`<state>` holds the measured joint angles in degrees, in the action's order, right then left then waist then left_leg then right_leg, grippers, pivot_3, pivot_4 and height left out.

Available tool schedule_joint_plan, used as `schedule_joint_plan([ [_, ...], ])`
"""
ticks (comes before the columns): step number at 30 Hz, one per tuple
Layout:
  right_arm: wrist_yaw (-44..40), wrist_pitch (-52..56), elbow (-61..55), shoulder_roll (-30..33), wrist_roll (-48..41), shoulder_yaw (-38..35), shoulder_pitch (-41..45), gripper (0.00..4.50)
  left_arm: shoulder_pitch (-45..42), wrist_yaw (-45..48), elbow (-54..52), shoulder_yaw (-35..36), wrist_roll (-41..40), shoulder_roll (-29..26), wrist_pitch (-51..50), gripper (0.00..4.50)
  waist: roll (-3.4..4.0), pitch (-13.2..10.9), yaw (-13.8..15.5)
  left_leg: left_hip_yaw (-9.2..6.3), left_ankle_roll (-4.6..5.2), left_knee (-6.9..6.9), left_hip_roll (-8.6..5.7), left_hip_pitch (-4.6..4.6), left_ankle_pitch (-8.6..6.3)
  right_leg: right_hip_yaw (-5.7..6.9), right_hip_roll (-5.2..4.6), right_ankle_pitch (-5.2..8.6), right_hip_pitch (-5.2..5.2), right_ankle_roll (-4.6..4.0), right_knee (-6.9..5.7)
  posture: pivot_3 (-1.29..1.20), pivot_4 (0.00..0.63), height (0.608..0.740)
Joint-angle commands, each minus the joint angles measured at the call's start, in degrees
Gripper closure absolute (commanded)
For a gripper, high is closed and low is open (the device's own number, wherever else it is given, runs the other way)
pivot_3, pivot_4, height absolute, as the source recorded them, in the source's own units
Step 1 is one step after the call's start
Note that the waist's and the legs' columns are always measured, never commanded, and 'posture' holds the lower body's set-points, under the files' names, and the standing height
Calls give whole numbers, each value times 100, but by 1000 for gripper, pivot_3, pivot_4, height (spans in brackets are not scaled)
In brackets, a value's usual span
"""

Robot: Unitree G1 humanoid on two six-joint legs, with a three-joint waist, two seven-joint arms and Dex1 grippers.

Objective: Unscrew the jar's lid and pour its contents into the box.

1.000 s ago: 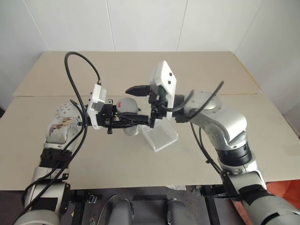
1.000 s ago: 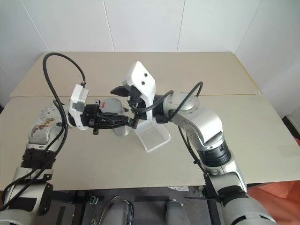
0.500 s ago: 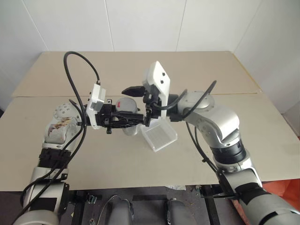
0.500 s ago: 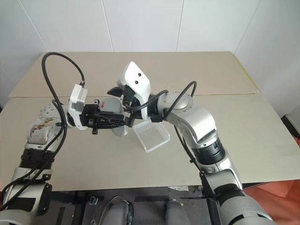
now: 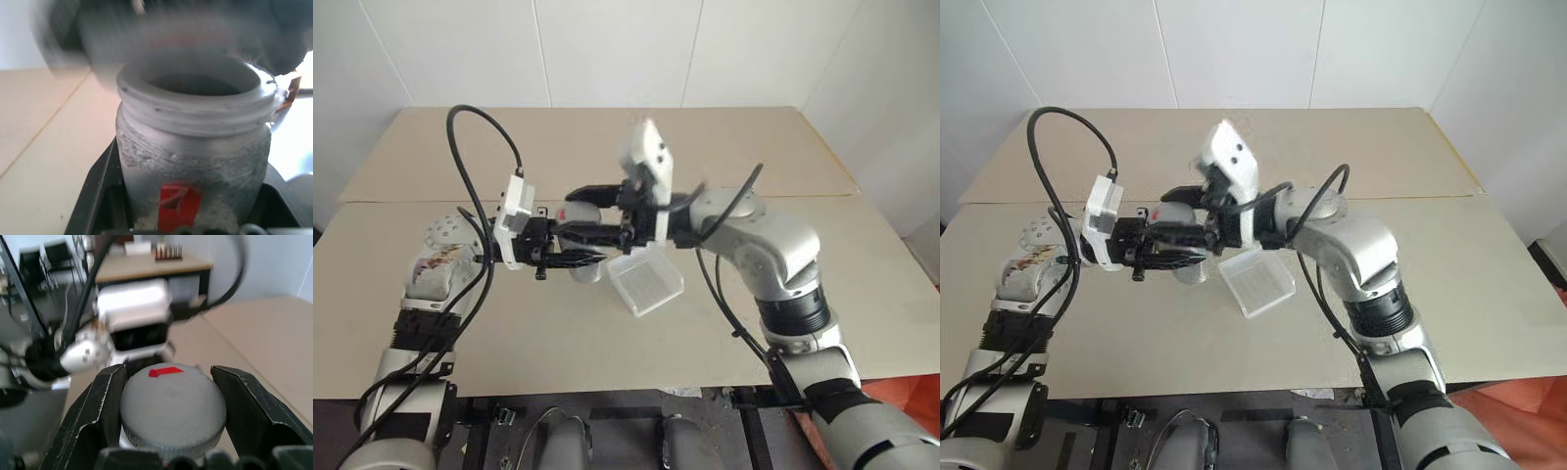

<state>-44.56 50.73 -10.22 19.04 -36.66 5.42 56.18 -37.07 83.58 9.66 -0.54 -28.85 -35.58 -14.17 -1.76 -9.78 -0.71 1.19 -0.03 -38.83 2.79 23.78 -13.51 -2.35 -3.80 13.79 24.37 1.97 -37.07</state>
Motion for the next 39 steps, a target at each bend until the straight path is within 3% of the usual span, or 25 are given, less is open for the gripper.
schedule_joint_plan([
  [1, -64, 177, -41, 459, -340, -724, 90, 1758, 57, 54, -30, 56, 53, -60, 182, 2552, 0, 0, 20, -1, 0, 1, 0, 0, 0, 2, 0, 0, -1, 0, 1, 0, 150, 740],
  [5, 317, -399, -394, 989, 306, -909, -818, 1758, 128, -218, -111, 225, -15, -12, 133, 2552, -1, 1, 9, -1, 1, 4, 1, 0, -1, 2, 0, 0, -3, 0, 7, 0, 150, 740],
  [10, 897, -1104, -492, 1629, 1381, -1033, -2836, 1758, 278, -593, -238, 408, 3, -26, 182, 2552, -2, 0, 16, 3, 1, 4, -7, 6, -1, -2, -9, 1, 1, 2, 13, 0, 150, 740],
  [14, 1369, -1593, 2, 1485, 1977, -889, -3723, 1758, 258, -783, -159, 430, 86, -11, 281, 2552, -2, 0, -46, 5, 1, 2, -7, 1, -1, -7, -6, 1, 0, 1, 8, 0, 150, 740],
  [17, 1609, -1742, 284, 1294, 2217, -815, -3881, 1758, 223, -873, -108, 395, 131, 3, 335, 2552, -1, 0, -97, 7, 1, 5, -6, -18, -1, -14, -2, 0, -8, 1, 1, 0, 150, 740],
  [22, 1575, -1492, 34, 1259, 2136, -956, -3965, 146, 223, -1047, -155, 357, 257, 68, 463, 2552, -1, 0, -109, 7, 1, 6, -6, -14, -1, -15, -2, 0, -8, 1, 6, 0, 150, 740],
  [27, 1077, -567, -1163, 1763, 1283, -1479, -3972, 11, 150, -1419, -13, 99, 1104, 50, 1413, 2552, -1, 0, -8, 7, 1, 5, -7, -6, -1, -12, -5, 0, -6, 1, 10, 0, 150, 740],
  [30, 756, 611, -1931, 2356, 377, -1759, -3431, 11, -297, -2199, 460, -172, 2294, 42, 2742, 2552, -1, -2, 9, 5, 1, 1, -8, -9, -1, -11, -5, 0, -10, 1, 7, 0, 150, 740],
  [33, 425, 1566, -1952, 2653, -507, -1737, -2817, 11, -867, -3125, 1008, -473, 3390, 150, 4136, 2552, -2, -1, 13, 2, 2, 3, -7, -14, -1, -6, -4, -2, -19, -1, 15, 0, 150, 740],
  [36, 44, 1930, -1743, 2820, -890, -1341, -2255, 11, -1711, -4850, 1660, -1354, 5875, -152, 6235, 2552, -4, -2, 50, -2, 2, 3, -8, -8, -1, -3, -4, -4, -20, -2, 26, 0, 150, 740],
  [39, -95, 1784, -1655, 2958, -723, -896, -2023, 11, -2296, -6318, 1990, -2098, 7637, -342, 7125, 2552, -3, -2, 77, 3, 3, 4, -17, -2, -2, -7, -12, -6, -17, 2, 34, 0, 150, 740],
])
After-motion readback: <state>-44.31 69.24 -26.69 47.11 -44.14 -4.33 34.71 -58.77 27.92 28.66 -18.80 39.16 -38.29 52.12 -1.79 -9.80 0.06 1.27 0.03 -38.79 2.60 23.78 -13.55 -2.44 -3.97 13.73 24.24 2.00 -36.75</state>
